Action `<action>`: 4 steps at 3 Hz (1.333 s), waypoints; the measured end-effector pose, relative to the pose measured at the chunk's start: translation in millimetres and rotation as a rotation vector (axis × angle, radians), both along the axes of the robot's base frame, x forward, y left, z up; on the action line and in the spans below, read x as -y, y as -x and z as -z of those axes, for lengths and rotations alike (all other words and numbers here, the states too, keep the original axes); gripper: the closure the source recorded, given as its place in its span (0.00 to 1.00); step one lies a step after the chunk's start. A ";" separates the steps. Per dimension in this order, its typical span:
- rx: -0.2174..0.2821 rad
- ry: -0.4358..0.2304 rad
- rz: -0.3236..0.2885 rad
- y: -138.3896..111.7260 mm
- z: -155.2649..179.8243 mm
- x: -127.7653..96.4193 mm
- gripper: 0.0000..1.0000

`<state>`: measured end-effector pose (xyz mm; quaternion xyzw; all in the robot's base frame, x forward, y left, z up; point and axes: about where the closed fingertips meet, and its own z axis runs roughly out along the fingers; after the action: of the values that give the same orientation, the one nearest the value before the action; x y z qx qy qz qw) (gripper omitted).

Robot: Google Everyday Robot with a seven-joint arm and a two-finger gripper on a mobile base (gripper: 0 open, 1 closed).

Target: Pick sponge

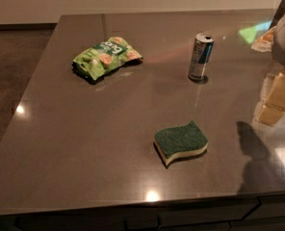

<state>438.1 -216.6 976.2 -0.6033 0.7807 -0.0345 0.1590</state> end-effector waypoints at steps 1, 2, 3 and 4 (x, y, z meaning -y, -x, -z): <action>0.000 0.000 0.000 0.0 0.0 0.0 0.00; 0.009 -0.010 -0.027 -2.5 -1.0 -5.1 0.00; 0.000 -0.037 -0.106 -3.6 8.9 -25.0 0.00; -0.034 -0.075 -0.202 3.9 29.1 -51.6 0.00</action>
Offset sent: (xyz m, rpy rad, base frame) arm 0.0064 0.0124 -0.0031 0.0260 0.0003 0.0753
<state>434.2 -165.1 947.2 -0.6732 0.7191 0.0212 0.1712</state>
